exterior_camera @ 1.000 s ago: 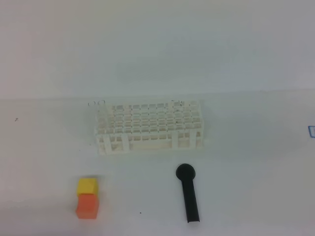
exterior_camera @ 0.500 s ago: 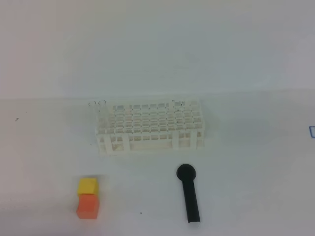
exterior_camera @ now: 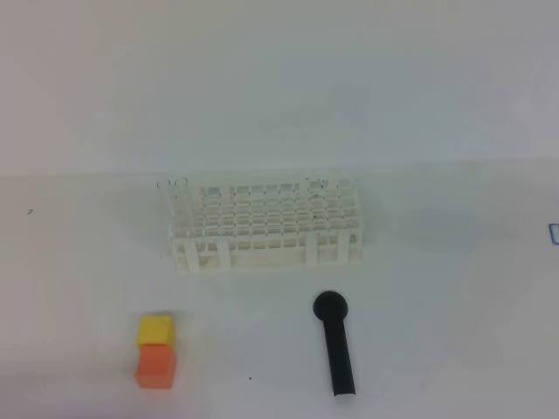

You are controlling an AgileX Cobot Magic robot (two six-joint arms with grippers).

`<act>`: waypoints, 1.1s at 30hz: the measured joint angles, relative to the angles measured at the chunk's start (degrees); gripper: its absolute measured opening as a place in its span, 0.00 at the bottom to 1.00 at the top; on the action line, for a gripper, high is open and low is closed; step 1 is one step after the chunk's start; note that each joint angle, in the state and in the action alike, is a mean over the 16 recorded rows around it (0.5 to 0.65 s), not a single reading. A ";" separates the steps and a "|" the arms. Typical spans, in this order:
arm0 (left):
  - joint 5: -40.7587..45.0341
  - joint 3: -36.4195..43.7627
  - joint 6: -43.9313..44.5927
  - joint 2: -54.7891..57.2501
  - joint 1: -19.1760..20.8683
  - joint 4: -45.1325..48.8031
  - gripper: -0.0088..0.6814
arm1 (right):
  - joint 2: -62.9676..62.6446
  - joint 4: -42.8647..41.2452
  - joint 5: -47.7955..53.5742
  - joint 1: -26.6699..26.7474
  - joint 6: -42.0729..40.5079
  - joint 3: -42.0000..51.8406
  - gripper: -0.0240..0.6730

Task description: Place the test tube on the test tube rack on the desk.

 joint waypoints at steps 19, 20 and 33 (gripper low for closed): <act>0.00 0.00 0.00 0.00 0.00 0.00 0.01 | -2.15 -94.08 22.31 -0.91 90.28 2.71 0.03; 0.00 0.00 0.00 0.00 0.00 0.00 0.01 | -3.22 -95.30 21.95 -1.20 91.16 3.60 0.03; -0.49 1.04 0.04 -0.61 -0.05 0.09 0.01 | -26.52 -100.07 17.22 -9.22 98.93 22.55 0.03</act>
